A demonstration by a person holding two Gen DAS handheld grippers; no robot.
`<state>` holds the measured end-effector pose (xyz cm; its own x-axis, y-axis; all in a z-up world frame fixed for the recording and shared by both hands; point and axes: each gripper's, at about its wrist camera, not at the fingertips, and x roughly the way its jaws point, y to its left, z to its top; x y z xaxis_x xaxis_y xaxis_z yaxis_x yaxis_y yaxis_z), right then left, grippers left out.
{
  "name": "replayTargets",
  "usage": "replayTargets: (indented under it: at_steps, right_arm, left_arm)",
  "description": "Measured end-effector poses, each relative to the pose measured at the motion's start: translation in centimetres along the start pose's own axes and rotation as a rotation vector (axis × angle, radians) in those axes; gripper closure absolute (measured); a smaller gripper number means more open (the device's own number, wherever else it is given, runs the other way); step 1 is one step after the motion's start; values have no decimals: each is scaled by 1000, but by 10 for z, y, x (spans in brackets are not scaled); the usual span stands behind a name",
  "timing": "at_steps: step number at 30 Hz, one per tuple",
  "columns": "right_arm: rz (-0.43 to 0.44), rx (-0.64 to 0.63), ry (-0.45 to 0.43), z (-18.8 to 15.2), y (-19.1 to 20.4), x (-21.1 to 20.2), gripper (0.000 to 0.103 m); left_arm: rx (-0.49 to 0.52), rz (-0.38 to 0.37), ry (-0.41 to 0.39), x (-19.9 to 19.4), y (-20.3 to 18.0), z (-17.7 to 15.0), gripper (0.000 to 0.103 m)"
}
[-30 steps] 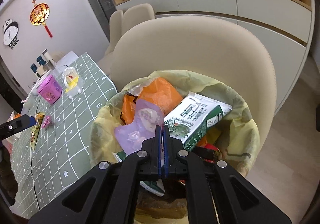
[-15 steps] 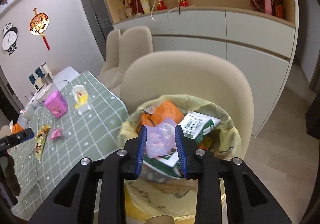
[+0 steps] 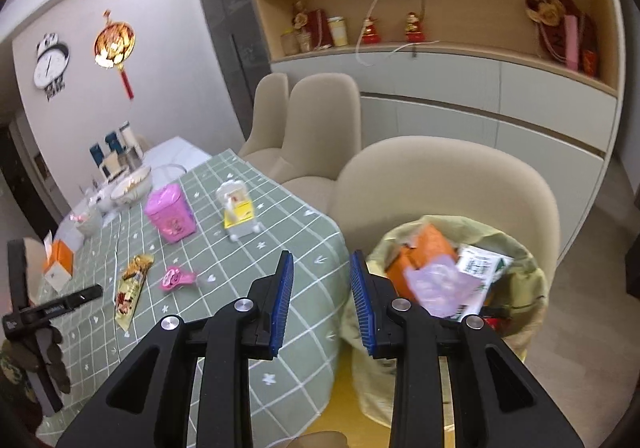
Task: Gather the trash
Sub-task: 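Move both open grippers back over the table toward the remaining wrappers, then grasp the yellow snack wrapper with the left gripper while the right gripper grasps the pink lollipop wrapper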
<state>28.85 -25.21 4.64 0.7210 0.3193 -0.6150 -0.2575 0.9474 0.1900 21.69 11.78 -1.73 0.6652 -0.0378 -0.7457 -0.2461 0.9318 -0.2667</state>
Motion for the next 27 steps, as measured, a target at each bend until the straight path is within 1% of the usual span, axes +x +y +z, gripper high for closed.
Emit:
replayTargets:
  at_steps: [1,2,4,7,10,13,17,21,22,23,24,26,27]
  right_arm:
    - [4,-7,5,-1,7,3,72]
    - [20,-12,13,-3,16,9,68]
    - [46,-18,32,-6,30,19,63]
    - [71,-49,62,-14,53,34,55]
    - [95,-78,106,-23,72,48,54]
    - [104,-107,152,-33,88,59,54]
    - [96,-143,175,-44,100,66,54]
    - [64,-165,176,-47,103,70,54]
    - [64,-167,179,-46,102,71,54]
    - [68,-171,185,-45,102,73,54]
    - [75,-179,193,-43,102,77,54]
    - [103,-210,207,-38,106,85,54]
    - [118,-228,209,-37,110,89,54]
  left_arm:
    - [-6,9,-2,-1,8,1,42]
    - [-9,21,-6,-4,19,2,42]
    - [-5,33,-4,-5,34,4,42]
    - [9,29,35,5,56,8,42]
    - [39,14,57,18,65,14,42]
    - [65,-7,74,38,65,21,42]
    - [19,-42,107,72,65,29,42]
    - [-2,-4,139,109,54,36,42]
    - [-1,0,148,114,52,36,43]
    - [-2,3,161,120,49,38,57]
    - [-2,-3,163,122,49,39,65]
    - [0,-31,158,117,47,40,72]
    - [5,-39,153,112,46,40,72]
